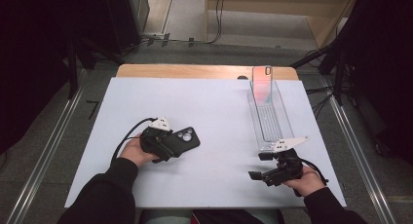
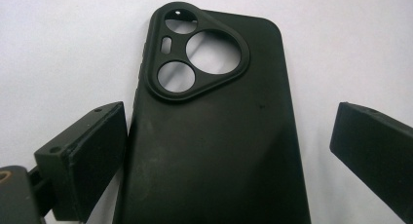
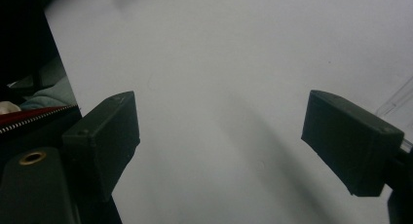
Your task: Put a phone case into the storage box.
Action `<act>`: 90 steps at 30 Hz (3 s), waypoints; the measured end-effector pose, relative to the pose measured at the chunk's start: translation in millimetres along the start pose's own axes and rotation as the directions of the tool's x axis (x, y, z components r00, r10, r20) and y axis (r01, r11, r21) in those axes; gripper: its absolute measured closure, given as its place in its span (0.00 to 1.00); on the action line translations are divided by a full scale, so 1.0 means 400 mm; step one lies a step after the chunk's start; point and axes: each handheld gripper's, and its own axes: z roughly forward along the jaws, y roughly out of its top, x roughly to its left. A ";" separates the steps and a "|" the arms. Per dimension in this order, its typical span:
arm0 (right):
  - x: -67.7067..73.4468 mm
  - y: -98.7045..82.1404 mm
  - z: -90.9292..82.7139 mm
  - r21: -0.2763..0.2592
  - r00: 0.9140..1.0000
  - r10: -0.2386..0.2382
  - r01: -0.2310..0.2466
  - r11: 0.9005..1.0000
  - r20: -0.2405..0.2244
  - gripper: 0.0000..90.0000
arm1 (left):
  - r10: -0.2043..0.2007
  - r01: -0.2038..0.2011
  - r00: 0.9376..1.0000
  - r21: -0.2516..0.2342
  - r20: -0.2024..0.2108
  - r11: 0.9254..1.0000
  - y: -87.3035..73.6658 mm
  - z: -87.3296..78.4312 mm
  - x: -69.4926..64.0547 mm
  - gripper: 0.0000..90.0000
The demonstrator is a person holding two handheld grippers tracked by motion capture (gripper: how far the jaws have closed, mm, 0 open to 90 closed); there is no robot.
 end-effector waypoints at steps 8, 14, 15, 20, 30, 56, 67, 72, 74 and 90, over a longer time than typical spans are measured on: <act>-0.001 -0.001 -0.001 -0.001 1.000 0.001 -0.001 1.000 0.002 0.13 | 0.068 -0.068 0.993 -0.002 -0.093 0.998 -0.011 0.004 -0.021 0.07; 0.000 -0.001 0.000 0.003 1.000 0.003 -0.003 1.000 0.004 0.13 | 0.058 -0.059 0.993 -0.014 -0.105 0.998 -0.013 0.002 -0.021 0.13; 0.000 -0.001 0.000 0.005 1.000 0.002 -0.003 1.000 0.005 0.13 | 0.057 -0.059 0.993 -0.016 -0.106 0.998 -0.013 0.002 -0.023 0.13; 0.000 0.000 -0.001 0.002 1.000 0.001 -0.001 1.000 0.002 0.13 | 0.052 -0.053 0.992 -0.002 -0.114 0.999 -0.008 0.001 -0.025 0.15; 0.006 -0.002 0.002 -0.029 0.999 -0.039 0.039 0.999 -0.007 0.13 | -0.026 0.026 0.994 0.002 -0.105 1.000 0.009 -0.005 -0.019 0.17; 0.013 0.018 -0.018 -0.122 0.999 -0.004 0.008 0.992 0.036 0.13 | -0.310 0.301 0.949 -0.126 -0.063 0.945 0.075 -0.120 -0.081 0.16; 0.019 0.040 -0.015 -0.127 0.998 0.033 -0.027 0.992 0.048 0.13 | -0.395 0.375 0.914 -0.180 -0.089 0.909 0.075 -0.129 -0.126 0.16; 0.027 0.054 -0.011 -0.136 0.998 0.051 -0.045 0.990 0.048 0.13 | -0.416 0.385 0.900 -0.212 -0.130 0.898 0.073 -0.132 -0.154 0.16; 0.029 0.058 -0.008 -0.142 0.997 0.057 -0.050 0.989 0.042 0.13 | -0.426 0.388 0.893 -0.232 -0.146 0.892 0.073 -0.131 -0.165 0.16; 0.051 0.099 0.006 -0.190 0.991 0.120 -0.107 0.976 0.058 0.13 | -0.440 0.355 0.866 -0.326 -0.239 0.876 0.074 -0.082 -0.246 0.16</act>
